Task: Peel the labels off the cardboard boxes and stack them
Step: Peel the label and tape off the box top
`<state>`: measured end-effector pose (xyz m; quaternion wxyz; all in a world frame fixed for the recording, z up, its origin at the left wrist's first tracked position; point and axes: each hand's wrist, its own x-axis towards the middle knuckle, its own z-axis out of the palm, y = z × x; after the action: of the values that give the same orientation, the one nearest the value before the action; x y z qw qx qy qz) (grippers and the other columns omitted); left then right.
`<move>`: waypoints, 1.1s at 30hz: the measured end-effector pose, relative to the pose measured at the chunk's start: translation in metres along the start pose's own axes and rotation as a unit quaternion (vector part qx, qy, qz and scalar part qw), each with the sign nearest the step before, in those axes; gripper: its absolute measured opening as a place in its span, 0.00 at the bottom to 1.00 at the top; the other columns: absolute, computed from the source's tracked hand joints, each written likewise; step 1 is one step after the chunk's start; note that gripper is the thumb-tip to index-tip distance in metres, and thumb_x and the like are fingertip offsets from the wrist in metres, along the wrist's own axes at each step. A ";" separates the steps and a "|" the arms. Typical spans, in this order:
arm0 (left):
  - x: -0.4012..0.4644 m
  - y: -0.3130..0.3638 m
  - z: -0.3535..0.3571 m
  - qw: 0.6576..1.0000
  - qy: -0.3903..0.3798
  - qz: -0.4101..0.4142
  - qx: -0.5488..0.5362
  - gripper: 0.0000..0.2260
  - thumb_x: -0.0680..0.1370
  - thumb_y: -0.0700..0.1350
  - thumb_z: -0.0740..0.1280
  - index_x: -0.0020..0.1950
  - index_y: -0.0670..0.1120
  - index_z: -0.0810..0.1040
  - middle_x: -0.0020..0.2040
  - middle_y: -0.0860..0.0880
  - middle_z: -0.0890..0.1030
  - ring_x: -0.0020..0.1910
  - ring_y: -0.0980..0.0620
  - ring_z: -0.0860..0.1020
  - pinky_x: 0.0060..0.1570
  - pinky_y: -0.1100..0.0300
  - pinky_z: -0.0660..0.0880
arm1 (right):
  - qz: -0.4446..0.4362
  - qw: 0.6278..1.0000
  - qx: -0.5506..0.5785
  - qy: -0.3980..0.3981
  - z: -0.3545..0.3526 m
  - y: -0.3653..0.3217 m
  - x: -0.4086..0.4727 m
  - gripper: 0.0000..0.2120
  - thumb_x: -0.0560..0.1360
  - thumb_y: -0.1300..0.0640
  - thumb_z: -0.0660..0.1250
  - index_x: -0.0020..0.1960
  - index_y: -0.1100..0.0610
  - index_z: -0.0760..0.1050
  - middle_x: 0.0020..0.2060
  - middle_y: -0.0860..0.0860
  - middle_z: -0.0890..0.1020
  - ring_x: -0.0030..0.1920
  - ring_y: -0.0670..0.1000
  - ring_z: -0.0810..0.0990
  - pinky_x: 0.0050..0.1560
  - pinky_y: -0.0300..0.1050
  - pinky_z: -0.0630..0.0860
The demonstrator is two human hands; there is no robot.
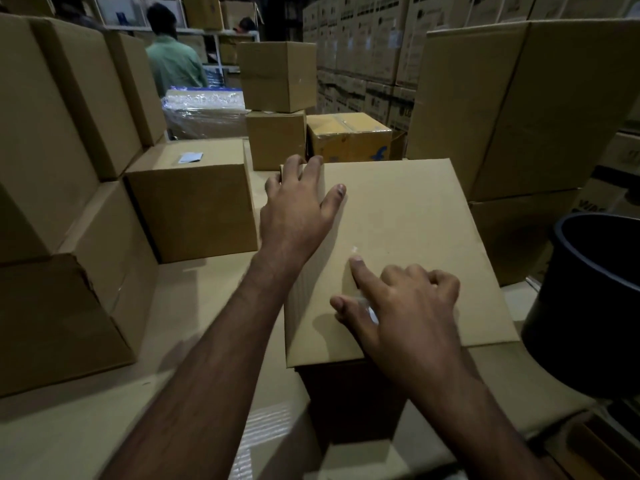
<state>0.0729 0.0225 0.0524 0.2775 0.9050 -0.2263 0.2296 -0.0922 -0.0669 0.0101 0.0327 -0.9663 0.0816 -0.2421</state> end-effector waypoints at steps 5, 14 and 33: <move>0.001 -0.001 0.003 1.000 0.005 0.005 0.012 0.27 0.82 0.61 0.56 0.79 0.52 0.61 0.78 0.47 0.60 0.75 0.42 0.62 0.62 0.46 0.70 | 0.013 1.000 0.021 -0.004 -0.004 0.003 0.024 0.28 0.78 0.32 0.48 0.71 0.44 0.69 0.48 0.50 0.81 0.52 0.54 0.75 0.53 0.55 0.65; 0.002 -0.002 0.004 1.000 0.000 0.006 0.013 0.27 0.82 0.61 0.57 0.79 0.52 0.61 0.79 0.47 0.60 0.75 0.41 0.61 0.63 0.46 0.71 | 0.033 0.998 -0.003 -0.053 -0.009 -0.007 0.023 0.31 0.77 0.30 0.45 0.73 0.43 0.64 0.53 0.50 0.80 0.56 0.54 0.74 0.56 0.55 0.65; 0.005 -0.004 0.004 1.000 0.004 0.012 0.020 0.27 0.82 0.61 0.57 0.78 0.52 0.62 0.78 0.46 0.61 0.74 0.40 0.63 0.61 0.46 0.71 | 0.032 0.996 0.026 -0.085 -0.016 -0.002 0.014 0.30 0.77 0.31 0.47 0.76 0.41 0.59 0.54 0.48 0.78 0.59 0.52 0.72 0.58 0.54 0.63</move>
<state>0.0802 0.0215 0.0506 0.2578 0.9068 -0.2312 0.2405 -0.0873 -0.0677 0.0303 0.0724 -0.9790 0.1031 -0.1604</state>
